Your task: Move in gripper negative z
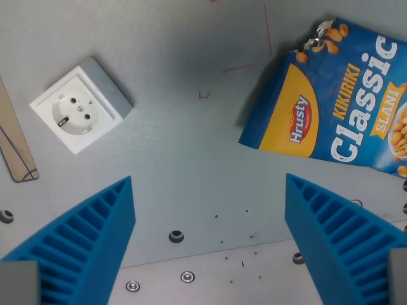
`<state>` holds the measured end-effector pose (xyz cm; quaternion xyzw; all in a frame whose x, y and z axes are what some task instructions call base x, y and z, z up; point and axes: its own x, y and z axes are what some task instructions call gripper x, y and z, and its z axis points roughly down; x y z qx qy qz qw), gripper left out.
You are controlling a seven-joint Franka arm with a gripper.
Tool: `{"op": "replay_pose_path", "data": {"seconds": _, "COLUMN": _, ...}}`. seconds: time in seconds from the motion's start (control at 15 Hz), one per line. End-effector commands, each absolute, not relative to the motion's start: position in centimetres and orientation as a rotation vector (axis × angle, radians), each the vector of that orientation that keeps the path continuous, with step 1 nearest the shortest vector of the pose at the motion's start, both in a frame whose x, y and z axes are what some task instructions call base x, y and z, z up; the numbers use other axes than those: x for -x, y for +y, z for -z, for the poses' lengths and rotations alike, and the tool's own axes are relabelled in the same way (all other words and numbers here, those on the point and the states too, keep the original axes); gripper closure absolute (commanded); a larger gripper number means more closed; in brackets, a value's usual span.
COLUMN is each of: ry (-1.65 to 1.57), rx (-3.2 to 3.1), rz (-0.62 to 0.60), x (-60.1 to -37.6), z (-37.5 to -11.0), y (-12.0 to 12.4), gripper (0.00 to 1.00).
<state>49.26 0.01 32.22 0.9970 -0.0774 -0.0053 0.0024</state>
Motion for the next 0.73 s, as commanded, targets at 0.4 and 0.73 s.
{"op": "replay_pose_path", "data": {"seconds": 0.4, "ry": -0.243, "rx": -3.128, "rz": 0.01, "x": -49.3, "z": -35.4, "y": 0.0, "gripper": 0.0}}
{"op": "replay_pose_path", "data": {"seconds": 0.73, "ry": -0.243, "rx": -3.128, "rz": 0.01, "x": -49.3, "z": -37.9, "y": 0.0, "gripper": 0.0}}
